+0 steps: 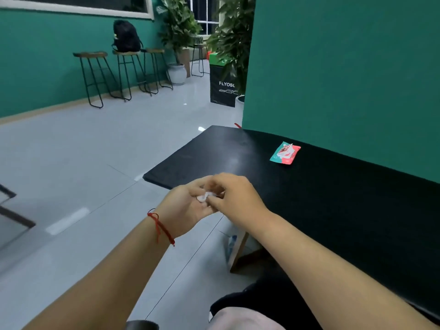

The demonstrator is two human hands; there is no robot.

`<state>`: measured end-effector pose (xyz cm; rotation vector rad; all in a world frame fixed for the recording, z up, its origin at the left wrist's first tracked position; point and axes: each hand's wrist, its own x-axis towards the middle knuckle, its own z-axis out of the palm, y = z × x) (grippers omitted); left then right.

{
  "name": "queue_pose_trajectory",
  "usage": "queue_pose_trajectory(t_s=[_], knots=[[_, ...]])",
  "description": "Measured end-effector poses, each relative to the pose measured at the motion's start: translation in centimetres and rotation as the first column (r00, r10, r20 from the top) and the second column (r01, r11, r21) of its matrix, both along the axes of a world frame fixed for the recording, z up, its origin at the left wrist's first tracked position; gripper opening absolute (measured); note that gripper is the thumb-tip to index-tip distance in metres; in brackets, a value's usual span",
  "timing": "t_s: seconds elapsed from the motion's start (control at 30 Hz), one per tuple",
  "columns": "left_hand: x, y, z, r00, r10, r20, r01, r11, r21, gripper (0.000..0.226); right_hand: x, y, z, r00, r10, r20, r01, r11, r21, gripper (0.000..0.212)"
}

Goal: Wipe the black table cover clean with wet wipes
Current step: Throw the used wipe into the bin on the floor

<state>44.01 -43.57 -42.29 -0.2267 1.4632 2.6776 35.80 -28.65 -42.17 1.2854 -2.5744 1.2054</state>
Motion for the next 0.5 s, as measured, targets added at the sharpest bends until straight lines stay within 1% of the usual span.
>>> queue_pose_trajectory(t_s=[0.07,0.1,0.13,0.17,0.23,0.3,0.33,0.37,0.4,0.47,0.5], knots=[[0.6,-1.5,-0.6,1.0,0.016,-0.022,-0.015,0.999,0.03,0.039,0.5,-1.6,-0.5,0.999,0.036,0.035,-0.038,0.998,0.047,0.027],[1.4,-3.0,-1.9,0.999,0.041,-0.013,-0.04,0.997,0.058,0.027,1.1,-3.5,-2.1,0.996,0.071,0.053,-0.076,0.993,0.095,0.033],[1.6,-3.8,-2.3,0.999,0.039,-0.01,-0.039,0.997,0.07,0.017,1.6,-4.4,-2.6,0.995,0.083,0.058,-0.089,0.99,0.11,0.035],[2.1,-4.7,-3.2,0.999,0.049,0.01,-0.049,0.996,0.077,0.018,2.3,-5.1,-3.6,0.992,0.095,0.081,-0.104,0.988,0.115,0.034],[3.2,-7.0,-5.9,0.995,0.058,0.082,-0.064,0.995,0.072,0.025,3.4,-7.4,-6.0,0.959,0.123,0.255,-0.143,0.988,0.065,0.026],[4.5,-9.4,-9.9,0.975,0.121,0.185,-0.143,0.984,0.108,0.039,4.2,-9.7,-8.5,0.884,0.113,0.453,-0.145,0.989,0.038,0.022],[5.5,-10.3,-12.1,0.952,0.167,0.257,-0.204,0.971,0.124,0.05,4.5,-10.5,-9.7,0.849,0.103,0.518,-0.14,0.99,0.034,0.023],[6.4,-11.0,-14.2,0.909,0.237,0.342,-0.296,0.946,0.13,0.055,4.6,-11.1,-11.0,0.825,0.085,0.559,-0.134,0.99,0.046,0.023],[7.4,-11.7,-16.6,0.847,0.32,0.426,-0.396,0.913,0.102,0.056,4.7,-11.9,-12.5,0.798,0.077,0.598,-0.139,0.989,0.058,0.019],[9.8,-12.8,-21.7,0.703,0.404,0.585,-0.522,0.852,0.038,0.049,5.3,-13.1,-15.4,0.723,0.049,0.689,-0.147,0.986,0.084,0.01],[11.2,-13.0,-24.1,0.625,0.429,0.652,-0.567,0.824,0.001,0.045,5.7,-13.6,-16.9,0.676,0.035,0.736,-0.147,0.985,0.088,0.011]])
